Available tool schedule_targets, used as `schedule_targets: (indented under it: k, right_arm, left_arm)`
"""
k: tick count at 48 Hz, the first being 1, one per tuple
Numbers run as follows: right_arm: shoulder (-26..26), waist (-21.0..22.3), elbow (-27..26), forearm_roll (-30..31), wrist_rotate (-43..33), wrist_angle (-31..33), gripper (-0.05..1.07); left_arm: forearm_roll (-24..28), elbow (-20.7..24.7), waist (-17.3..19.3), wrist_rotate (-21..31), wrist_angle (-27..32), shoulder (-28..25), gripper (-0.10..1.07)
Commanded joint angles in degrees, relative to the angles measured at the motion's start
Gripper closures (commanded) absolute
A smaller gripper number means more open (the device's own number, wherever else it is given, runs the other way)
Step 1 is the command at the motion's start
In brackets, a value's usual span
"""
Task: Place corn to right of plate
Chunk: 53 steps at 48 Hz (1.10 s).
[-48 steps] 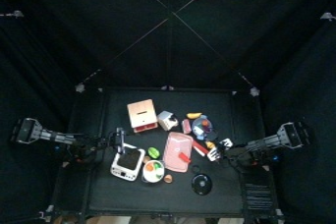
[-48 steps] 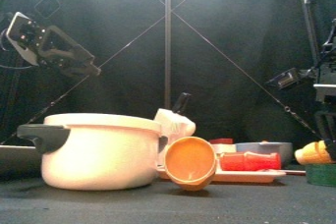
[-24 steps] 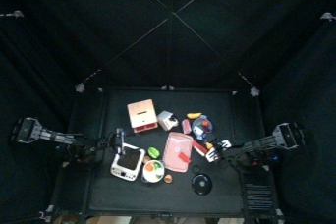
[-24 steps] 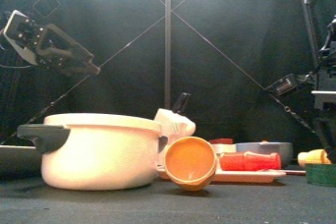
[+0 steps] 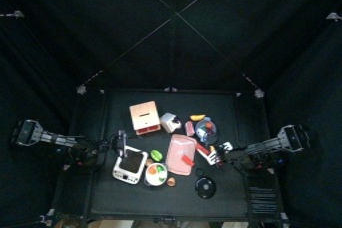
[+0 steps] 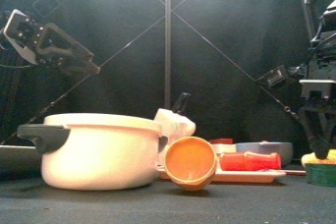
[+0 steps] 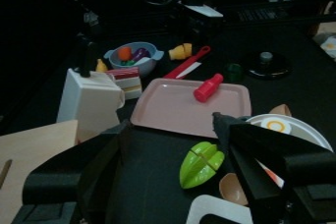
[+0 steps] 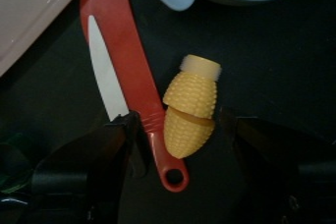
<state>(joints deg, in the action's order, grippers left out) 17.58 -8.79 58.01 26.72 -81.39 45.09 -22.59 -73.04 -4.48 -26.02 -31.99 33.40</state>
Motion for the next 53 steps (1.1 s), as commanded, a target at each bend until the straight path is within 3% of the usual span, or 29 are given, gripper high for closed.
schedule_targets:
  k: [1,12,34,53]
  right_arm:
    - [1.67,-0.09,-1.49,0.09,0.00,2.11,0.06]
    - [4.04,-0.53,-2.37,0.35,0.00,6.33,0.06]
    - [5.01,-1.14,-3.60,1.67,0.00,6.33,0.06]
    - [5.98,-1.14,-6.15,9.84,-0.53,6.06,0.06]
  left_arm:
    - [0.00,0.62,-0.18,0.09,-0.44,0.00,-0.01]
    - [0.00,0.53,-0.18,0.09,-0.44,0.00,-0.01]
    - [0.00,0.18,-0.18,0.09,-1.23,1.14,-0.01]
    - [-0.09,0.18,-0.18,0.09,-1.23,1.14,-0.01]
